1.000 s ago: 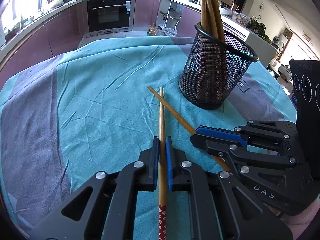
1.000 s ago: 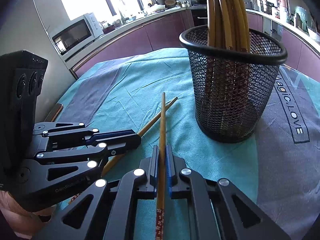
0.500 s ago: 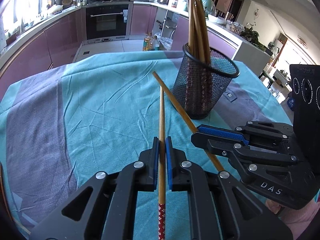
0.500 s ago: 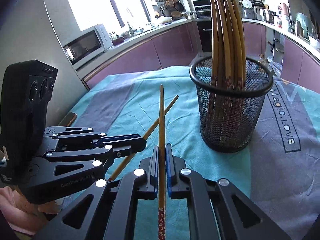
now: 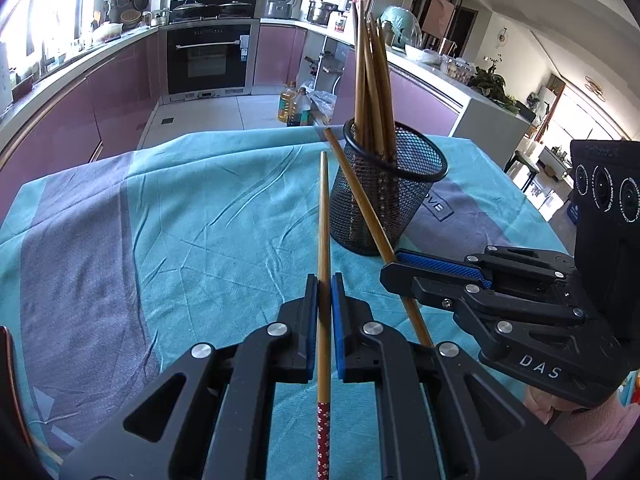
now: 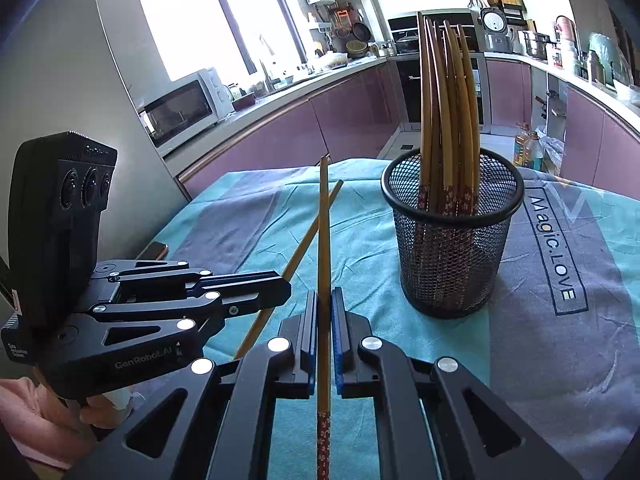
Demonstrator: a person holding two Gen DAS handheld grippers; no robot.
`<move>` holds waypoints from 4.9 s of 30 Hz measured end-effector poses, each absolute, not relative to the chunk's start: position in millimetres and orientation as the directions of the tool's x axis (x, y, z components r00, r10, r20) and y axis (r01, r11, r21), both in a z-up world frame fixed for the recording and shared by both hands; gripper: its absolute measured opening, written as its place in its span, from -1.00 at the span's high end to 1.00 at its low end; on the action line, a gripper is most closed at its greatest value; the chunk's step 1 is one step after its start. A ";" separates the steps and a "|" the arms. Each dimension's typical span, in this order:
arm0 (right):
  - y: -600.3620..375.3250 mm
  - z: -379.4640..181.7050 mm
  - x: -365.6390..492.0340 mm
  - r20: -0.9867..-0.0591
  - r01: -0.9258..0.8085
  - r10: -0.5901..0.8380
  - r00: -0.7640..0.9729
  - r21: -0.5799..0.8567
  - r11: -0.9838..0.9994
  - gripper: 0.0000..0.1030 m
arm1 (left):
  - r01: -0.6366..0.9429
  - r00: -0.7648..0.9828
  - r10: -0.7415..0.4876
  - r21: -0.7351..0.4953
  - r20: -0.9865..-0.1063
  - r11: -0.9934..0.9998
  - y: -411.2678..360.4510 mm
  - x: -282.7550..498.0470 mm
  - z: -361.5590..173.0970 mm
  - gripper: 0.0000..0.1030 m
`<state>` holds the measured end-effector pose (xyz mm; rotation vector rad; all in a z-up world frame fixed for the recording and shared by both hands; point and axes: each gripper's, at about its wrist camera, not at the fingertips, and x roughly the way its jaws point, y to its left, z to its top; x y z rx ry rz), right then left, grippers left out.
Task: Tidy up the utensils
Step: 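Lift both held chopsticks upright above the cloth toward the mesh cup, then carry both chopsticks over the mesh cup and lower them into it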
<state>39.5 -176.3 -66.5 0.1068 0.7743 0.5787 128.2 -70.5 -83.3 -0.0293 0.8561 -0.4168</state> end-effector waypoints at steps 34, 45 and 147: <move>-202.3 -39.6 29.8 -0.549 -0.450 0.548 0.631 0.315 0.835 0.89 | 0.388 0.606 -0.446 -0.245 -0.659 0.888 -64.5 117.5 -53.4 0.86; -206.5 -31.7 27.3 -0.531 -0.451 0.547 0.648 0.311 0.837 0.89 | 0.399 0.611 -0.458 -0.248 -0.645 0.883 -63.8 116.8 -47.7 0.86; -220.2 6.6 39.1 -0.449 -0.446 0.508 0.735 0.246 0.861 0.89 | 0.445 0.663 -0.490 -0.228 -0.566 0.866 -71.5 125.8 -8.0 0.86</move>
